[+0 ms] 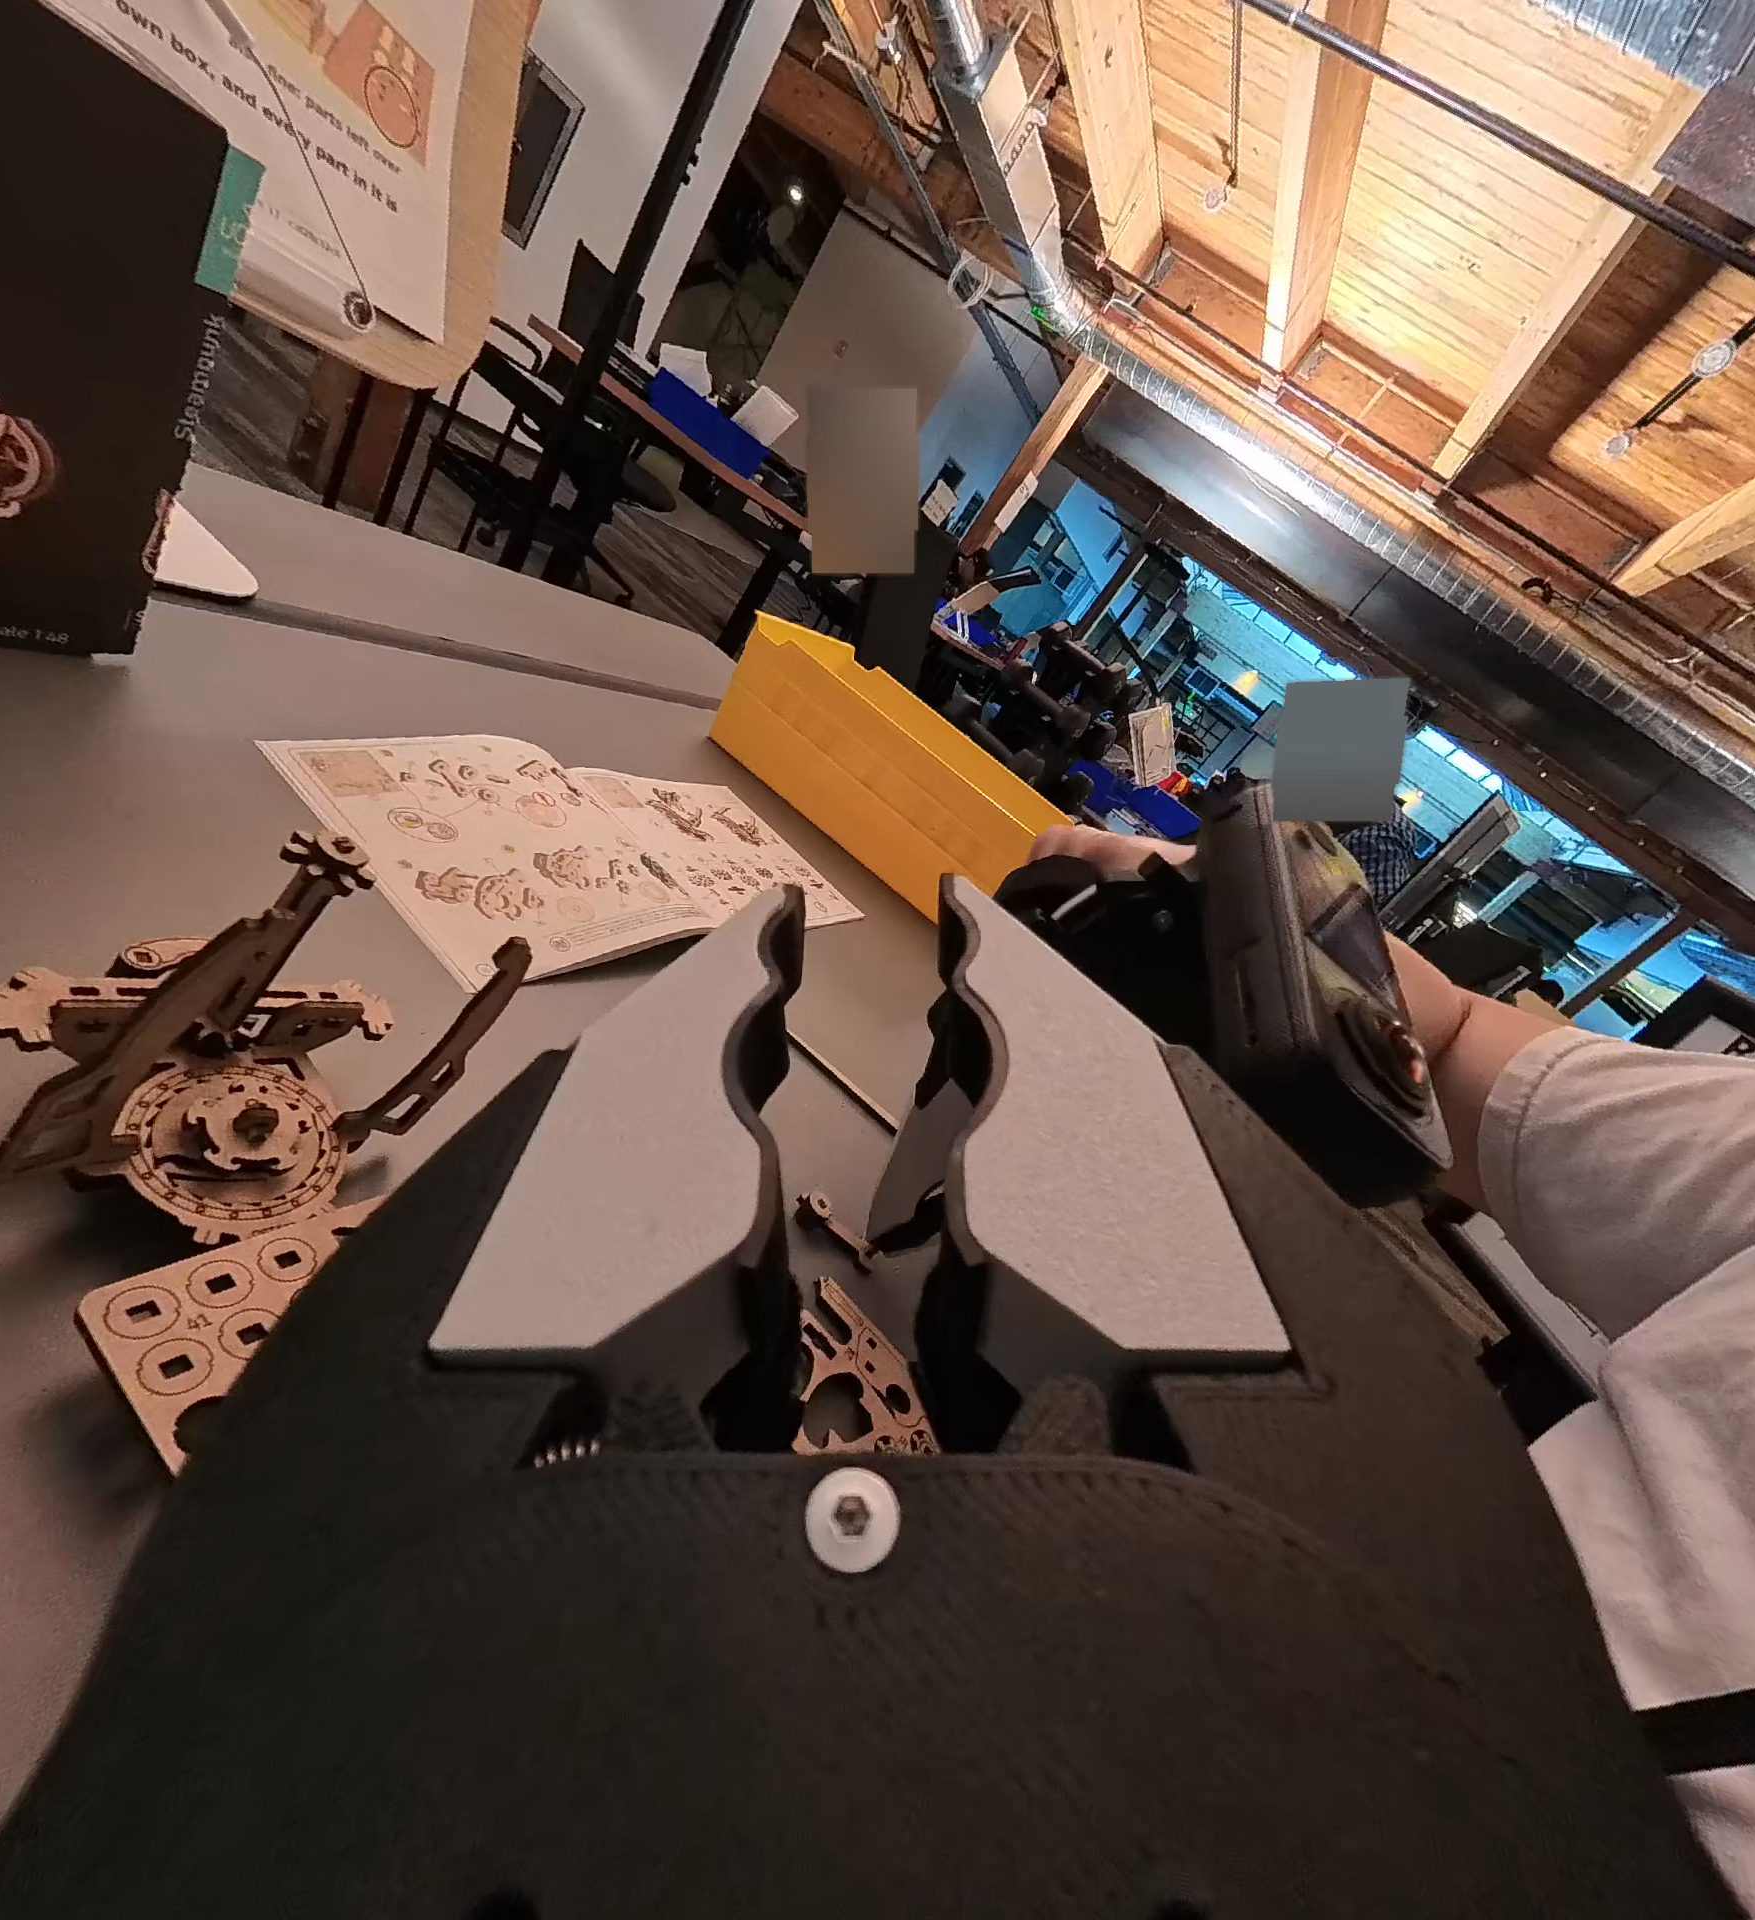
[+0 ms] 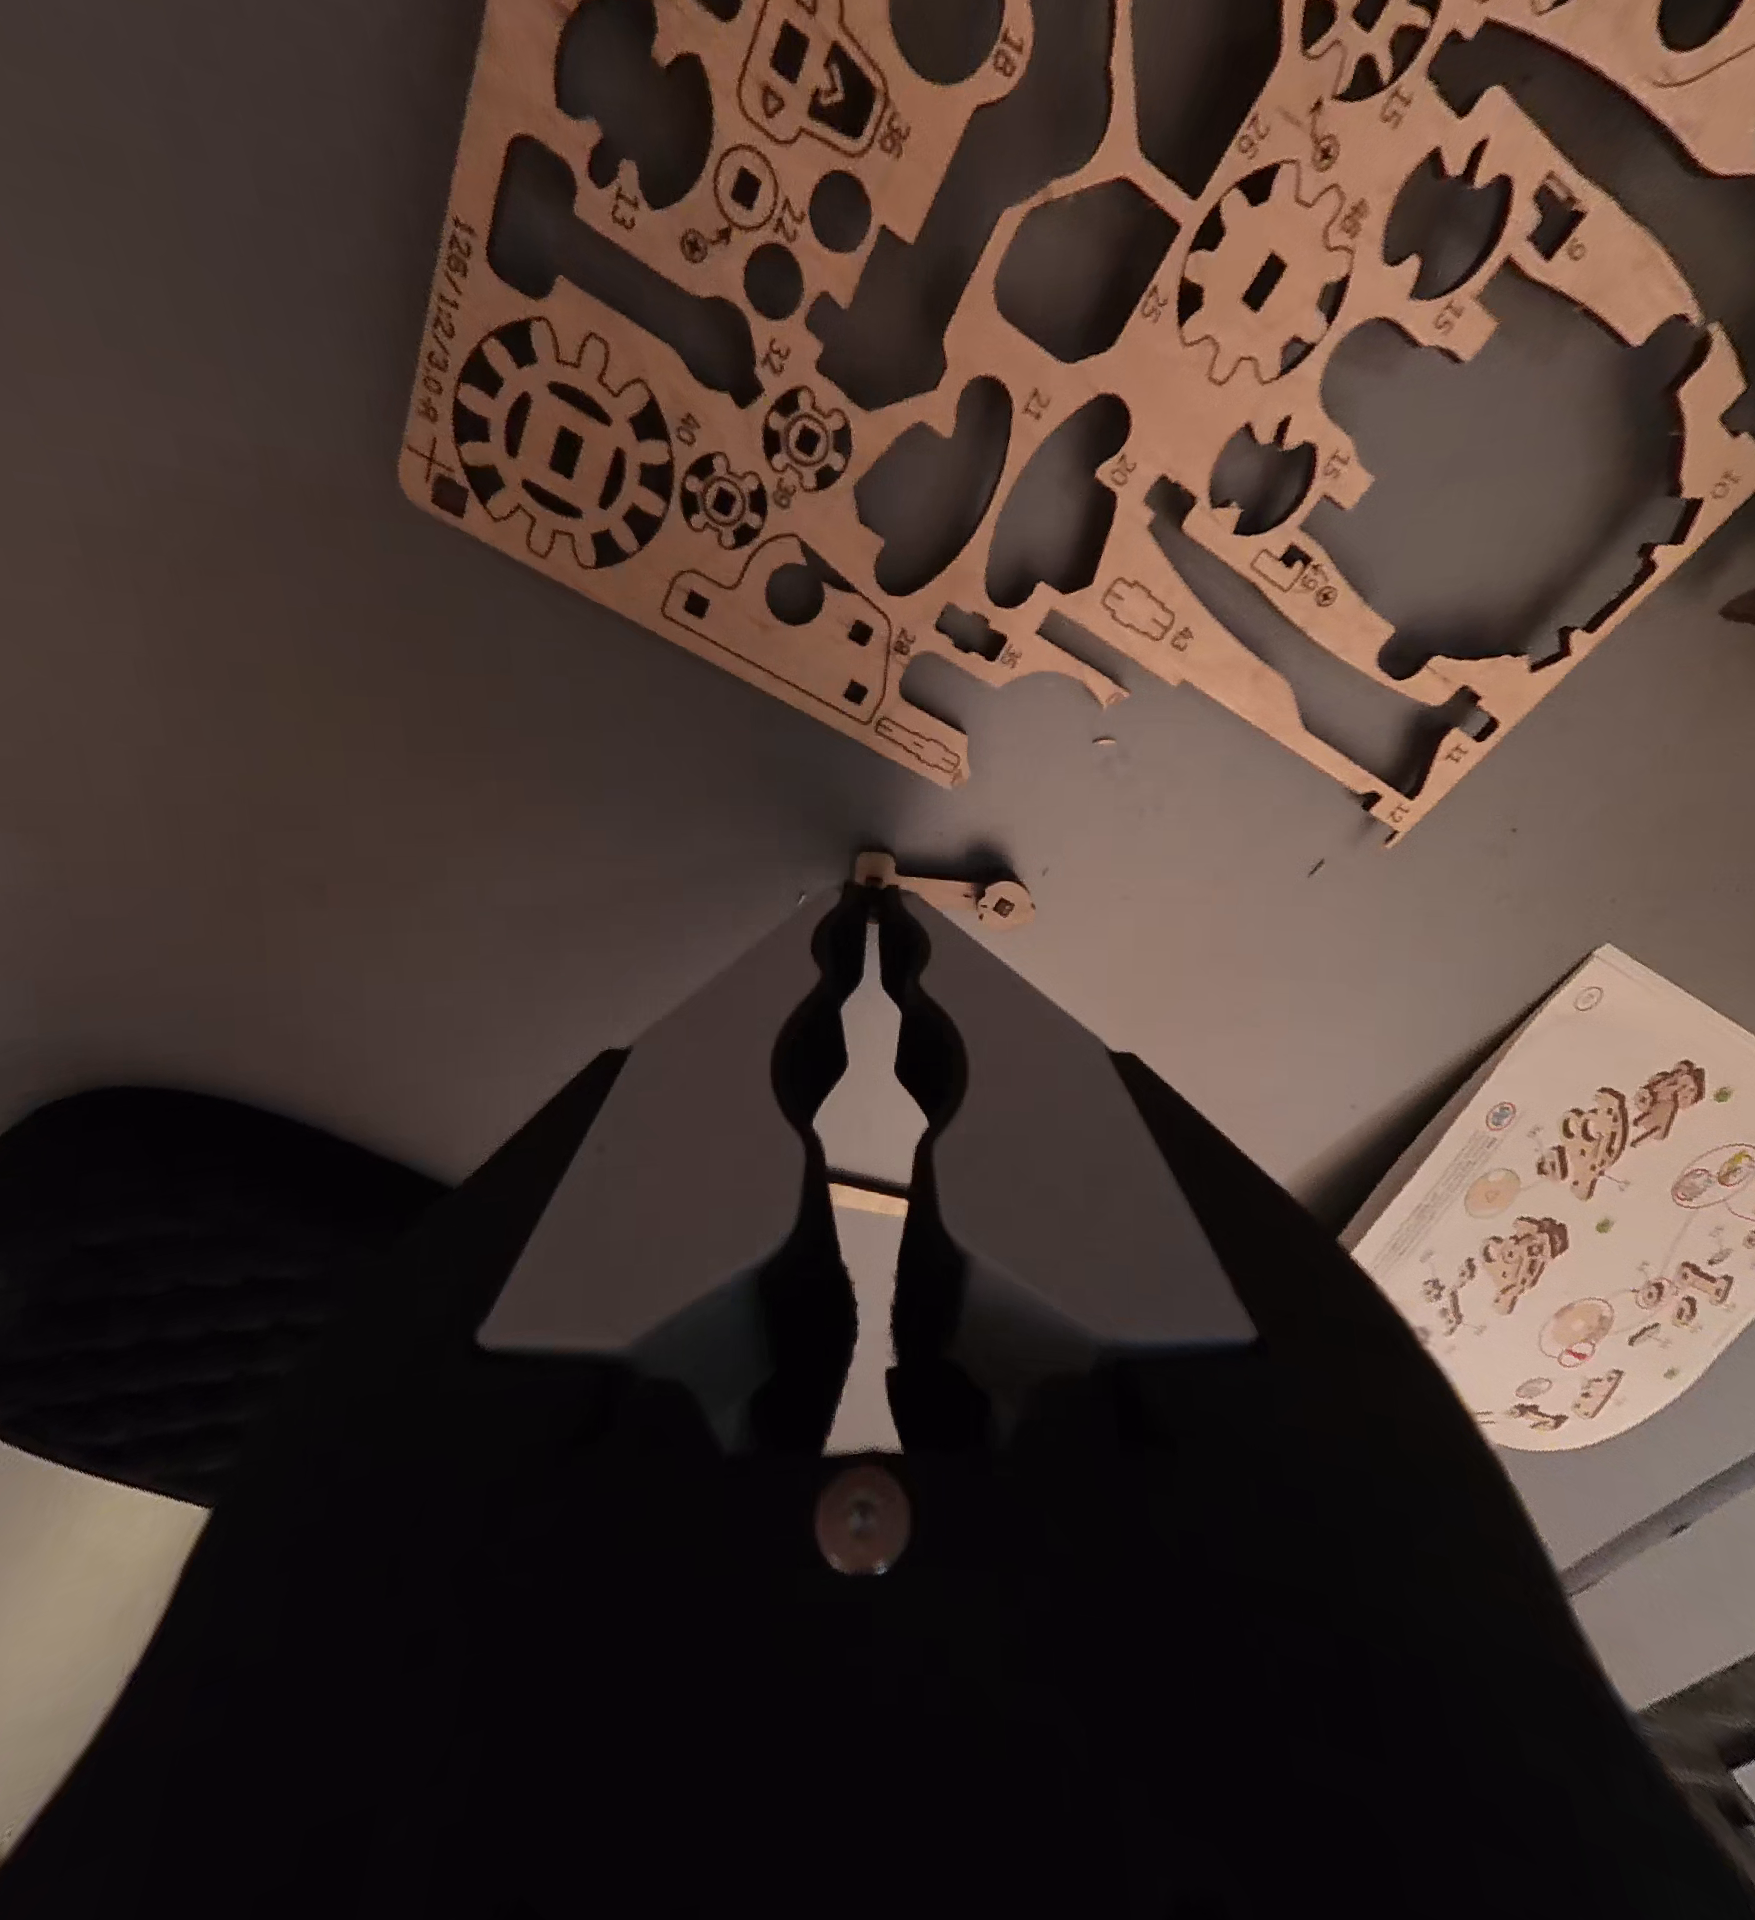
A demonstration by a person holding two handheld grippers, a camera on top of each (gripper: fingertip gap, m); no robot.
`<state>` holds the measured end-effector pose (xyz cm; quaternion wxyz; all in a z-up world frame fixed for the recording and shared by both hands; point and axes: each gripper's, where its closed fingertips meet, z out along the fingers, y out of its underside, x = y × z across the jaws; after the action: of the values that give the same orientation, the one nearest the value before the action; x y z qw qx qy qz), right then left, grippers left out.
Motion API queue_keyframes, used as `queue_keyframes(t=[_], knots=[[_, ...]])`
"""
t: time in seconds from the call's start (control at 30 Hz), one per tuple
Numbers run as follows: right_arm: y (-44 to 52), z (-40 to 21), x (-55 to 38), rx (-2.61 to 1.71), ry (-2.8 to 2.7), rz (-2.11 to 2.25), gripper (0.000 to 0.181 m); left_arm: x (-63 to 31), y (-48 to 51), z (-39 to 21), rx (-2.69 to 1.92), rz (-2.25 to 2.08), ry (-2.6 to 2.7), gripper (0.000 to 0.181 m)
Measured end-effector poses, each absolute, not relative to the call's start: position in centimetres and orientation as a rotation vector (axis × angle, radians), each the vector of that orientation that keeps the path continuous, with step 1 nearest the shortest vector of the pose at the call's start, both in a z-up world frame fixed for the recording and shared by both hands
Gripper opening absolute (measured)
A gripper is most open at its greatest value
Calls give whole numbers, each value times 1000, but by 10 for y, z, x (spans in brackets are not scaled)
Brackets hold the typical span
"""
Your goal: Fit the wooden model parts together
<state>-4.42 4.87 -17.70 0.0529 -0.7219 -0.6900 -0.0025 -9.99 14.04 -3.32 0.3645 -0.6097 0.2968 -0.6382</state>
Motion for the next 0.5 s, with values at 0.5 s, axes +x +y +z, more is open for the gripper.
queue_keyframes(t=[0.5], knots=[[49, -178, -47, -2180, -2171, -99, 0, -98, 139, -35, -1574, -1636, 774, 24]])
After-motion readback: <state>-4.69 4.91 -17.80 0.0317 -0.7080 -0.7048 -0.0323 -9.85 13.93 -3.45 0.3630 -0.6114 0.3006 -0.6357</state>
